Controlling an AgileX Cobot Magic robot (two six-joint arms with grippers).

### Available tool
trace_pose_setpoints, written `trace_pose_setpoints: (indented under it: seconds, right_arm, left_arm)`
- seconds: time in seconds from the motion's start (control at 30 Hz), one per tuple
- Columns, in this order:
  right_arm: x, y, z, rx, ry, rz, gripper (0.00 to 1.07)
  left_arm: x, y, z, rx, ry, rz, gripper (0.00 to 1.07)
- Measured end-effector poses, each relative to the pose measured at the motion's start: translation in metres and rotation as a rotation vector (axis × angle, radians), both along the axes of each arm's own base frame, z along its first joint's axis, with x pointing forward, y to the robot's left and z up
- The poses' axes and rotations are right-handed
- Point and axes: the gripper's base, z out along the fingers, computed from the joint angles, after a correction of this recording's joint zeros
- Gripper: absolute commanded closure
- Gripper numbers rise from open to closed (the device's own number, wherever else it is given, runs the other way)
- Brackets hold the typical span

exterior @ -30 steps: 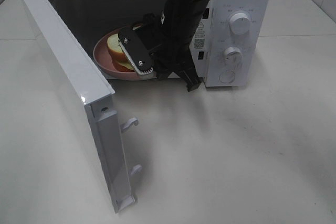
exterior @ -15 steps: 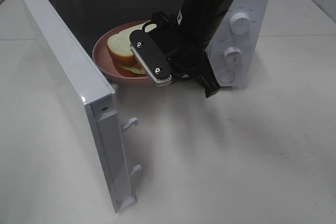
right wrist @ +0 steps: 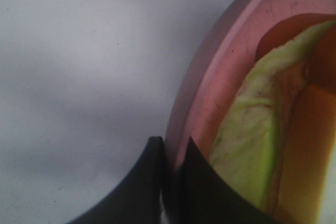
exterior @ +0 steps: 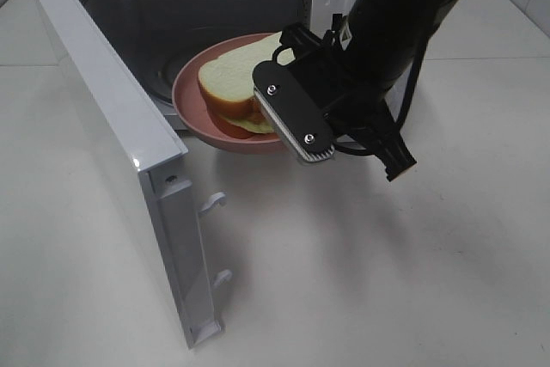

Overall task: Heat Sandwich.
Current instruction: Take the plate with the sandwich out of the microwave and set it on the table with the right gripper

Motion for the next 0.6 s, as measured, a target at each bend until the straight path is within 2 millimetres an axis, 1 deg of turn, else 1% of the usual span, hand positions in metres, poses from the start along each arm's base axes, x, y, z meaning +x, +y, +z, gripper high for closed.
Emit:
trace_pose_setpoints:
  seconds: [0.03,0.13,0.17,0.23,0.3,0.33,0.4,0.47,0.5,0.6]
  right_arm:
    - [-0.005,-0.004,0.002,0.005,-0.002,-0.007,1.07]
    - [-0.010,-0.007,0.005,0.009,-0.003,-0.015,1.07]
    - [-0.016,-0.012,0.007,0.014,-0.001,-0.027,1.07]
    - [-0.019,-0.014,0.006,0.012,0.001,-0.029,1.07]
    - [-0.025,-0.019,0.008,0.015,0.000,-0.033,1.07]
    - [-0.031,-0.024,0.009,0.016,0.003,-0.040,1.07]
    - [-0.034,-0.026,0.009,0.017,0.005,-0.044,1.07]
    - [-0.043,-0.033,0.011,0.019,0.006,-0.054,1.07]
    - [-0.043,-0.033,0.011,0.019,0.006,-0.054,1.07]
    - [-0.053,-0.040,0.015,0.035,0.000,-0.074,1.07]
  left_arm:
    - [0.000,0.000,0.000,0.000,0.000,0.000,0.03]
    - [0.000,0.000,0.000,0.000,0.000,0.000,0.03]
    - [0.000,0.000,0.000,0.000,0.000,0.000,0.03]
    - [0.000,0.000,0.000,0.000,0.000,0.000,0.03]
    - [0.000,0.000,0.000,0.000,0.000,0.000,0.03]
    - [0.000,0.000,0.000,0.000,0.000,0.000,0.03]
    - [0.000,0.000,0.000,0.000,0.000,0.000,0.03]
    - [0.000,0.000,0.000,0.000,0.000,0.000,0.03]
    - [0.000,0.000,0.000,0.000,0.000,0.000,0.03]
    - [0.000,0.000,0.000,0.000,0.000,0.000,0.03]
